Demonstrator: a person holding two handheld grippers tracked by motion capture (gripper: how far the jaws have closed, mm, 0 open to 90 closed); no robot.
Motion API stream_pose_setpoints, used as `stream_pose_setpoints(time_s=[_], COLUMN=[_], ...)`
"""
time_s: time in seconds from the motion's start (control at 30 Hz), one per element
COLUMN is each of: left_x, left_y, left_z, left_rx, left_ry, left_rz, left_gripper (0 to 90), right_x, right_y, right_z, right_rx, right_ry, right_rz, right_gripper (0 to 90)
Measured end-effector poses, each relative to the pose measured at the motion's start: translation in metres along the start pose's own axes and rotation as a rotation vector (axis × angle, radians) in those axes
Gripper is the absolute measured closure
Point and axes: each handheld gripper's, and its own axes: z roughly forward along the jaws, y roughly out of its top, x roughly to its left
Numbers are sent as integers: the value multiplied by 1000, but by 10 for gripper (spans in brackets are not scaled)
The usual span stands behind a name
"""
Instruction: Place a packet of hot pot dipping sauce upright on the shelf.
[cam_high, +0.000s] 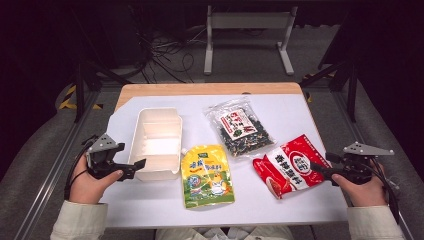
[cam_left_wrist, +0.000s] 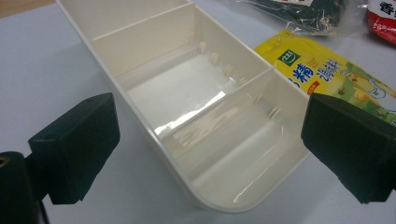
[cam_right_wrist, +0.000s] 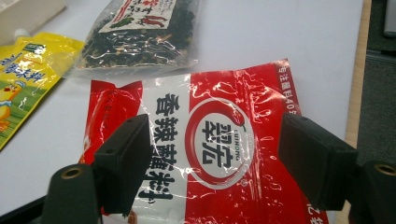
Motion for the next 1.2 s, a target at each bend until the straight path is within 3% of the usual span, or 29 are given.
stream_pose_setpoints(time_s=[0.23, 0.43, 0.73, 1.2], left_x=[-12, -21, -19, -21], left_y=[6, 11, 10, 8], left_z=[-1, -1, 1, 6], left_rx=[-3, 23, 30, 39], left_ry=[-33, -52, -43, -50], left_rz=[25, 53, 67, 75], left_gripper=[62, 68, 67, 61], right_x=[-1, -2, -13, -25], right_y=[-1, -4, -15, -29], right_z=[0, 6, 20, 40], right_rx=[3, 50, 88, 149], right_ry=[-11, -22, -61, -98], right_rz=[10, 22, 56, 70], right_gripper=[216, 183, 169, 148])
